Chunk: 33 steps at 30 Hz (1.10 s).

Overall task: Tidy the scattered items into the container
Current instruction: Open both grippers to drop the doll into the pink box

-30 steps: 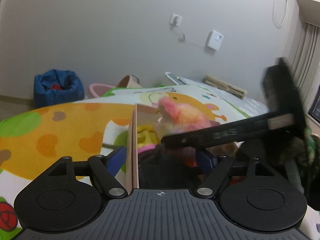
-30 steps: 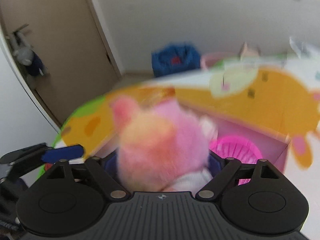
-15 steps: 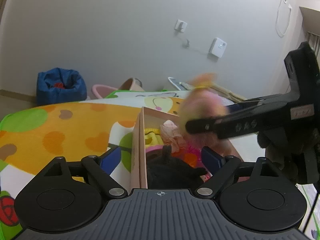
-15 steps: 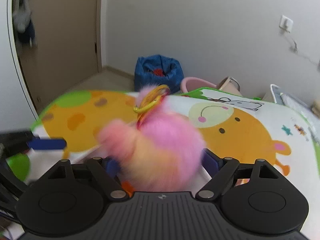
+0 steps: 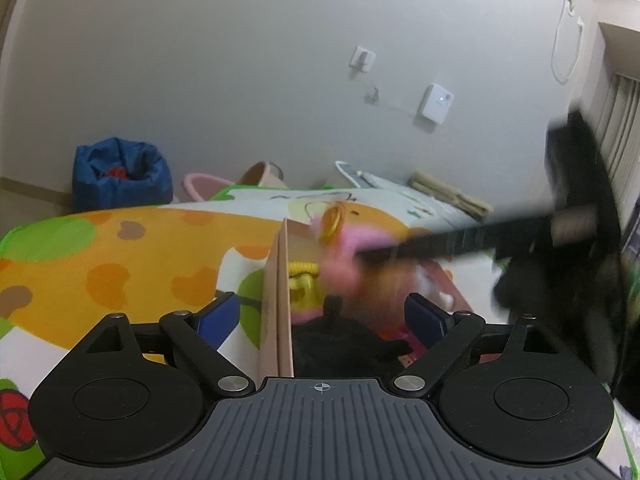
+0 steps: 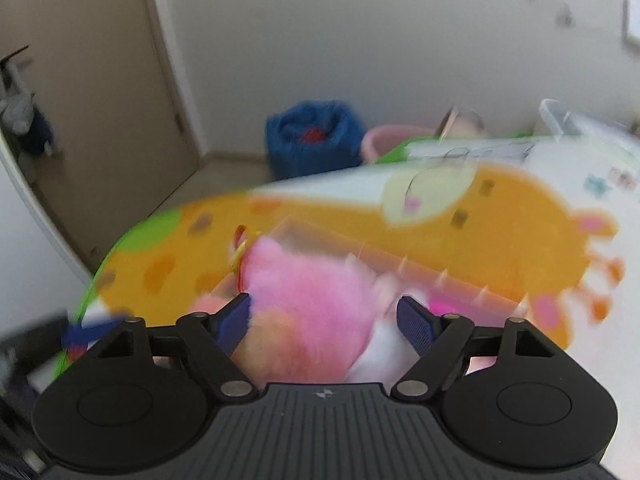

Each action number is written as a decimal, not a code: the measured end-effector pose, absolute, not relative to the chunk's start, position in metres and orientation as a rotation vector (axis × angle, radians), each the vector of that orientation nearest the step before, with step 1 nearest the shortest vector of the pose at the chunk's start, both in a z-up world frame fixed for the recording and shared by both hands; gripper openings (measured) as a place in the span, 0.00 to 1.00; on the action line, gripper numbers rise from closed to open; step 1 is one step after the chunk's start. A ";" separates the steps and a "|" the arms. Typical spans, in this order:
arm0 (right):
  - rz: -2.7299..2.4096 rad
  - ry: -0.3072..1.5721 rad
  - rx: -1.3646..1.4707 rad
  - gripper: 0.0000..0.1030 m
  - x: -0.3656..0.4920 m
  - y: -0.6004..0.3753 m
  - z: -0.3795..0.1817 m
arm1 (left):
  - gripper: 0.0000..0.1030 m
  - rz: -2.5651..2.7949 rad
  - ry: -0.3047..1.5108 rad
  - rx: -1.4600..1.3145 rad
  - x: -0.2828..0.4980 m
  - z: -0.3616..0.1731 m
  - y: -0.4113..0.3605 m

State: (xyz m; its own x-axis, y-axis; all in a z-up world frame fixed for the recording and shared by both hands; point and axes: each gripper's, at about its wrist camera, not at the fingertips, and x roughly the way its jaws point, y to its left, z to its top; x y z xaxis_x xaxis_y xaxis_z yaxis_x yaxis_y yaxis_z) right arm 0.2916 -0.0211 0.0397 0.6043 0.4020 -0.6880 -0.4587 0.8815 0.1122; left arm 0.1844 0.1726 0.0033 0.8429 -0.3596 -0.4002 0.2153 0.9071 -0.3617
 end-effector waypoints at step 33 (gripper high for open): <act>0.428 0.645 0.163 0.85 0.119 -0.175 -0.019 | 0.38 -0.032 0.655 -0.033 0.263 0.024 0.129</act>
